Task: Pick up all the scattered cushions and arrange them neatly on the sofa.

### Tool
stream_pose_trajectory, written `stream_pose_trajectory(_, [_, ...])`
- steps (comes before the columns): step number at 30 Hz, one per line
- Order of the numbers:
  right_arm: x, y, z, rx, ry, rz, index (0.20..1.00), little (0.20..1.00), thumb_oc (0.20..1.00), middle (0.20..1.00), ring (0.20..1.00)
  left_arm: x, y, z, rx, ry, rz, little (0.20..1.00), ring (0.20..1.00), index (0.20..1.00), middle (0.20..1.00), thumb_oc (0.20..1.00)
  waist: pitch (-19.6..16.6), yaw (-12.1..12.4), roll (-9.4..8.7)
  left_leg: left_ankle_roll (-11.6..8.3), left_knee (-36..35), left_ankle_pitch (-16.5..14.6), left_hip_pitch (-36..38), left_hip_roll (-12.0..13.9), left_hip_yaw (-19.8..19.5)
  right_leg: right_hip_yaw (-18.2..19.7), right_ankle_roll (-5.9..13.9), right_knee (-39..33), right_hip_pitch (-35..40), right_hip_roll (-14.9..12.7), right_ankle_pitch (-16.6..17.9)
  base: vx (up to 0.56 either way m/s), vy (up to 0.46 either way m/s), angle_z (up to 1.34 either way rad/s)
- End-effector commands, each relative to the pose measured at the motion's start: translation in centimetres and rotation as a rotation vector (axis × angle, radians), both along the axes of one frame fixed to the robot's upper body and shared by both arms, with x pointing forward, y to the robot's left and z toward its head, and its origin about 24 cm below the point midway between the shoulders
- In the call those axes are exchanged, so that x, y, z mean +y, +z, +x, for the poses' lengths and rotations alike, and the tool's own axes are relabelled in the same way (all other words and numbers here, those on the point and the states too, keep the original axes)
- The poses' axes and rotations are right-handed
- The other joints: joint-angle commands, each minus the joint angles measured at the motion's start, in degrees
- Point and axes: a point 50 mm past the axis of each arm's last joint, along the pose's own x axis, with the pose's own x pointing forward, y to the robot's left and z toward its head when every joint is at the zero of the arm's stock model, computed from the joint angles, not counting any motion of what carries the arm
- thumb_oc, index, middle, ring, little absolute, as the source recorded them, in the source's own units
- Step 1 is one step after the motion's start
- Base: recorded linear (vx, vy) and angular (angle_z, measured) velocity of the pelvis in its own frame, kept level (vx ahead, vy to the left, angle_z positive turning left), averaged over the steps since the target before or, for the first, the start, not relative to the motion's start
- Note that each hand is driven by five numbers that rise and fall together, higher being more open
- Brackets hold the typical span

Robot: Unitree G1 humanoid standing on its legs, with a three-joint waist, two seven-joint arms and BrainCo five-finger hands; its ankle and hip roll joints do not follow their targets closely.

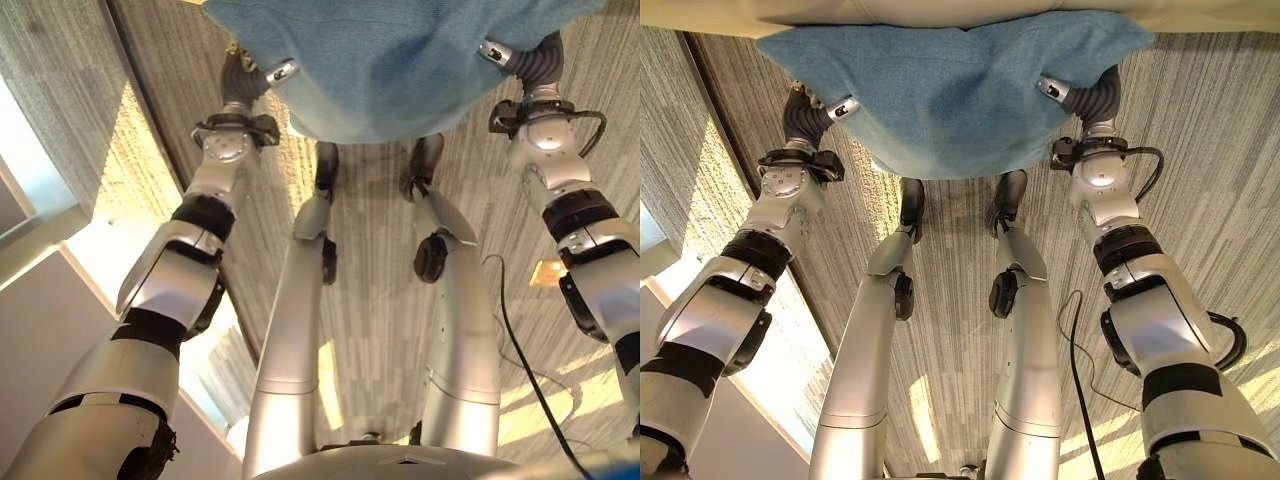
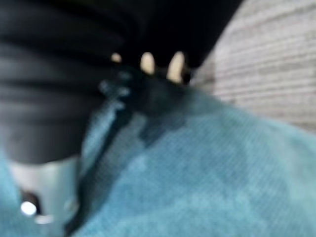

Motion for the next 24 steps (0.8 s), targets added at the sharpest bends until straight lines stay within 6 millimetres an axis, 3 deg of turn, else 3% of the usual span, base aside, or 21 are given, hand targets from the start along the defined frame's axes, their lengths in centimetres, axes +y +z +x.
stream_pose_trajectory(1, [6.7, -0.8, 0.5, 0.011, 0.182, -0.085, 1.0, 1.0, 1.0, 1.0, 1.0, -2.9, 0.2, 0.1, -0.039, -0.065, -0.052, 1.0, 1.0, 1.0, 1.0, 1.0, -4.34, -0.01, 1.64, -0.54, 0.48, -1.59, -0.28, -1.74, -5.96, 0.15, 6.74, -1.31, 3.66, 0.42, -2.49, 0.0, 0.0, 0.0])
stream_pose_trajectory(2, [8.5, -0.7, 0.6, 0.017, 0.222, -0.105, 0.78, 0.78, 0.78, 0.78, 0.78, -4.0, 1.4, 0.0, -0.077, -0.095, -0.061, 1.0, 1.0, 1.0, 1.0, 1.0, -4.18, 0.23, 1.74, -0.53, 0.75, -1.58, -0.3, -1.89, -5.93, 0.1, 6.68, -0.95, 3.65, 0.5, -2.56, 0.0, 0.0, 0.0])
stream_pose_trajectory(3, [9.6, -0.5, 0.5, 0.016, 0.248, -0.117, 0.454, 0.454, 0.454, 0.454, 0.454, -4.6, 1.8, -0.1, -0.09, -0.11, -0.063, 0.787, 0.787, 0.787, 0.787, 0.787, -4.22, 0.33, 1.8, -0.51, 0.71, -1.55, -0.3, -1.9, -5.98, 0.11, 6.66, -0.9, 3.65, 0.56, -2.56, 0.0, 0.0, 0.0])
stream_pose_trajectory(4, [10.4, -0.5, 0.5, 0.018, 0.267, -0.122, 0.2, 0.2, 0.2, 0.2, 0.2, -5.1, 2.1, -0.1, -0.099, -0.122, -0.064, 0.291, 0.291, 0.291, 0.291, 0.291, -4.21, 0.41, 1.86, -0.53, 0.94, -1.47, -0.3, -2.05, -6.0, 0.02, 6.58, -0.88, 3.65, 0.61, -2.54, 0.0, 0.0, 0.0])
stream_pose_trajectory(5, [11.9, -0.7, 0.3, 0.021, 0.309, -0.11, 0.2, 0.2, 0.2, 0.2, 0.2, -6.0, 2.5, -0.2, -0.115, -0.145, -0.085, 0.2, 0.2, 0.2, 0.2, 0.2, -4.47, 0.59, 1.9, -0.52, 0.85, -1.42, -0.29, -2.13, -6.15, -0.04, 6.56, -0.89, 3.65, 0.68, -2.53, 0.0, 0.0, 0.0])
stream_pose_trajectory(10, [13.8, -0.2, -0.1, -0.004, 0.355, -0.119, 0.2, 0.2, 0.2, 0.2, 0.2, -6.9, 3.8, -0.7, -0.177, -0.171, -0.149, 0.2, 0.2, 0.2, 0.2, 0.2, -5.45, 0.99, 1.97, -0.46, 0.39, -1.07, -0.28, -2.47, -6.59, -0.15, 6.49, -1.05, 3.65, 1.02, -2.42, 0.0, 0.0, 0.0])
stream_pose_trajectory(14, [12.9, 0.4, -0.1, -0.033, 0.335, -0.131, 0.2, 0.2, 0.2, 0.2, 0.2, -6.7, 3.9, -1.2, -0.213, -0.18, -0.18, 0.2, 0.2, 0.2, 0.2, 0.2, -7.13, 1.17, 2.04, -0.42, -1.37, -0.58, 0.55, -2.63, -6.41, 0.17, 6.55, -1.32, 3.66, 1.17, -2.25, 0.0, 0.0, 0.0])
stream_pose_trajectory(17, [12.7, 0.1, -0.4, -0.048, 0.345, -0.107, 0.2, 0.2, 0.2, 0.2, 0.2, -7.2, 2.9, -1.7, -0.216, -0.21, -0.207, 0.2, 0.2, 0.2, 0.2, 0.2, -8.77, 1.01, 1.61, -0.43, -2.76, -0.4, 1.59, -2.55, -5.89, 0.58, 6.45, -1.23, 3.73, 1.3, -2.15, -0.01, -0.003, 0.01])
stream_pose_trajectory(19, [12.1, -0.9, -1.2, -0.079, 0.363, -0.031, 0.2, 0.2, 0.2, 0.2, 0.2, -8.6, 0.7, -2.8, -0.211, -0.265, -0.27, 0.2, 0.2, 0.2, 0.2, 0.2, -9.42, 0.65, 1.58, -0.51, -5.48, -0.38, 6.69, -2.24, -5.61, 0.26, 6.48, -3.1, 8.52, 1.48, -2.18, -0.06, -0.009, 0.05])
stream_pose_trajectory(21, [12.1, -1.2, -1.4, -0.083, 0.37, -0.009, 0.2, 0.2, 0.2, 0.2, 0.2, -9.0, 0.2, -3.1, -0.206, -0.281, -0.29, 0.2, 0.2, 0.2, 0.2, 0.2, -9.25, 0.62, 1.63, -0.59, -6.28, -0.33, 8.43, -2.16, -5.65, 0.14, 6.52, -3.77, 10.18, 1.47, -2.1, -0.05, -0.004, 0.02])
stream_pose_trajectory(24, [11.5, -2.9, -2.5, -0.103, 0.387, 0.033, 0.2, 0.2, 0.2, 0.2, 0.2, -10.2, -2.2, -4.2, -0.18, -0.332, -0.323, 0.2, 0.2, 0.2, 0.2, 0.2, -8.41, 0.27, 1.38, -1.05, -11.52, -0.1, 17.74, -1.67, -6.04, -0.45, 6.74, -8.23, 19.49, 0.98, -1.65, -0.05, -0.044, 0.04])
